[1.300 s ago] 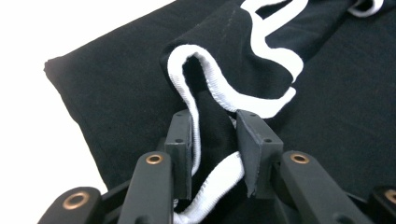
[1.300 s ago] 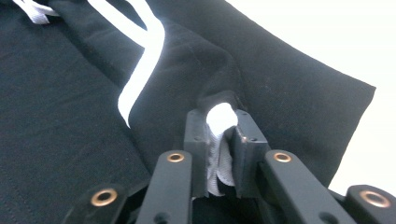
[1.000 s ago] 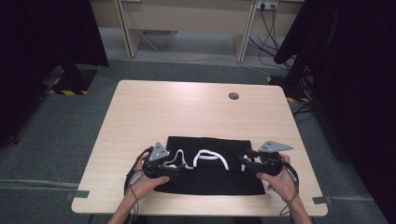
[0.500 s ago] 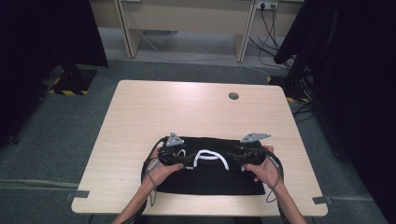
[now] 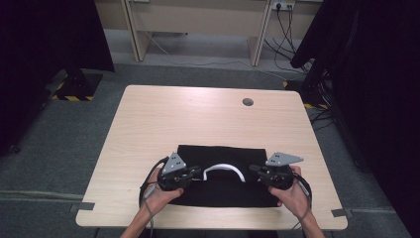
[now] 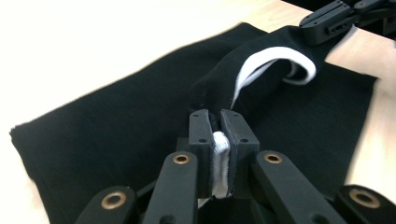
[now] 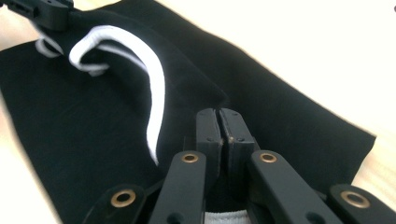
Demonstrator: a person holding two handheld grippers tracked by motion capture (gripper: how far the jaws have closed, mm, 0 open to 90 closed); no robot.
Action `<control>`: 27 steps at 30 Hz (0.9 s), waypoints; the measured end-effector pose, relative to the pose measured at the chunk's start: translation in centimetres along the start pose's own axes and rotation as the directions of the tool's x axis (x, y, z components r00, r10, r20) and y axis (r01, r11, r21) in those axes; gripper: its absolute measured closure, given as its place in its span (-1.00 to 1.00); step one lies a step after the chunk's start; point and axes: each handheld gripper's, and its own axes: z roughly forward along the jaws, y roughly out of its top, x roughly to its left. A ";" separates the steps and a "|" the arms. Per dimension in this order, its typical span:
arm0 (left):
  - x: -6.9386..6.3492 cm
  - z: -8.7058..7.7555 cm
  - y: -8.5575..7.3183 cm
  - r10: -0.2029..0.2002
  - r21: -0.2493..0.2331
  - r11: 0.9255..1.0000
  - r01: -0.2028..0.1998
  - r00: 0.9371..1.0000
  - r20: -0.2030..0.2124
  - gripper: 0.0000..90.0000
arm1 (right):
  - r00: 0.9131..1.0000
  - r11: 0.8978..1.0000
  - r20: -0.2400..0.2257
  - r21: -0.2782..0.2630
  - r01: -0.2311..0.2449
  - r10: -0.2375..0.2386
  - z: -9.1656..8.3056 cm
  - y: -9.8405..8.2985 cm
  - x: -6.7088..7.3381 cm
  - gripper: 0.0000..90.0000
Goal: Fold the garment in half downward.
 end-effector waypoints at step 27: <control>0.4 0.1 -1.2 -0.044 0.085 0.995 0.050 0.996 -0.074 -0.19 | 0.996 0.996 0.035 0.021 -0.088 0.088 -0.1 -1.9 -0.2 0.21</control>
